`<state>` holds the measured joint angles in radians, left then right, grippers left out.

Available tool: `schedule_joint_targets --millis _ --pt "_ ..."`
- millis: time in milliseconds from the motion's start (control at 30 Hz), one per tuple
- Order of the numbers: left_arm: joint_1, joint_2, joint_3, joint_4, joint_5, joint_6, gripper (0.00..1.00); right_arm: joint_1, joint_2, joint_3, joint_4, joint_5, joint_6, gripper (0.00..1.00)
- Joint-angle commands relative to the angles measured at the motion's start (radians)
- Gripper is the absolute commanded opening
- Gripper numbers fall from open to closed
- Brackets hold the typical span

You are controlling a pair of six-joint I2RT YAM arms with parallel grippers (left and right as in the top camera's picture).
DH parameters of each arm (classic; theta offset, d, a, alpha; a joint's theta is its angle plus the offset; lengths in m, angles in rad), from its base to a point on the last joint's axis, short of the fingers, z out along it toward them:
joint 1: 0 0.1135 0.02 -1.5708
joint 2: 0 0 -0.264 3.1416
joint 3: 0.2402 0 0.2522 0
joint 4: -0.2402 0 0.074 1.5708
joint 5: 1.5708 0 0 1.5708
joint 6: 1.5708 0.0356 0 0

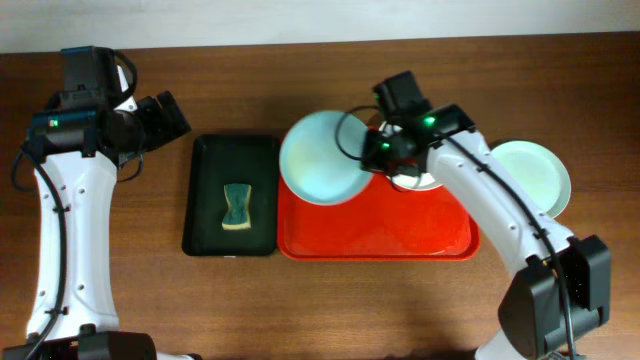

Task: Clean dirty plates on tray and stack at the side
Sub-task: 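Lift the light blue plate with the right gripper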

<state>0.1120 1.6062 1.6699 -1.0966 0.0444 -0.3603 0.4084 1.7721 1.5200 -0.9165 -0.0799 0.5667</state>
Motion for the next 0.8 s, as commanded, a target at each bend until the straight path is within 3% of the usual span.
schedule_joint_targets --millis 0,233,567,767 --pt "0.002 0.005 0.003 0.000 0.000 -0.010 0.99 0.122 -0.010 0.029 0.076 0.221 -0.008 0.04" --pt "0.002 0.005 0.003 0.000 0.000 -0.010 0.99 0.340 -0.006 0.029 0.200 0.649 -0.034 0.04" --pt "0.002 0.005 0.003 0.000 0.000 -0.010 0.99 0.537 -0.006 0.029 0.576 1.048 -0.597 0.04" --pt "0.002 0.005 0.003 0.000 0.000 -0.010 0.99 0.579 -0.006 0.029 0.937 1.110 -1.002 0.04"
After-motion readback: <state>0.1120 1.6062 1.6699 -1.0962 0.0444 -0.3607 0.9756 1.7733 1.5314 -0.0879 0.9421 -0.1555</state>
